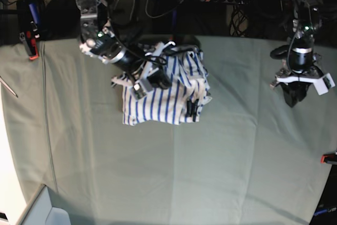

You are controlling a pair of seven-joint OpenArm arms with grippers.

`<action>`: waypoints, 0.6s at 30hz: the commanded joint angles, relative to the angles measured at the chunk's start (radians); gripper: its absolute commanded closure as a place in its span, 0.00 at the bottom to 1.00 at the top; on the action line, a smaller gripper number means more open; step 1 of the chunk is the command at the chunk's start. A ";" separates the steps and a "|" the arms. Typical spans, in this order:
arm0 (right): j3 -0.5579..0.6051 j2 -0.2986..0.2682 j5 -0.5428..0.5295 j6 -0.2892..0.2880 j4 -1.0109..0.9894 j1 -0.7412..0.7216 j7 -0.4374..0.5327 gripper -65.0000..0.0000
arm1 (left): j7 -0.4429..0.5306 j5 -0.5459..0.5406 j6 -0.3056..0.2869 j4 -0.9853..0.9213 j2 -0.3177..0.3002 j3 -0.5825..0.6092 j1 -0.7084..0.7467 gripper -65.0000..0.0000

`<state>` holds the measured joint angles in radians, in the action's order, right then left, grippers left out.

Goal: Layout the t-shirt on the table in an organized manner, then fold the t-shirt properly
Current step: 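Grasp the other strip end with the right gripper and fold it over, then press and square the folded bundle with both grippers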

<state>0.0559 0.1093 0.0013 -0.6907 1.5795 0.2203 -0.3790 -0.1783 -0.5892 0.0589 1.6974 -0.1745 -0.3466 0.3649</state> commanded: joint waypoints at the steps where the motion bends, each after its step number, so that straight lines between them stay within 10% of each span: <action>1: 0.026 0.014 -0.022 -0.007 -0.003 -0.002 0.031 0.96 | 0.026 -0.007 -0.008 0.020 -0.009 -0.007 -0.002 0.69; 10: 0.186 0.017 -0.021 -0.007 -0.192 -0.061 0.031 0.96 | 0.024 -0.010 -0.008 0.123 -0.006 0.025 0.026 0.55; 18: 0.068 -0.010 -0.021 -0.007 0.045 0.012 0.031 0.96 | 0.024 -0.001 -0.008 0.160 -0.013 0.264 0.015 0.50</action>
<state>0.1219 0.0994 -0.0032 -0.6914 1.6081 0.2356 -0.3634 -0.1757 -0.5938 0.0597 1.8397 -0.1829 -0.0769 0.3836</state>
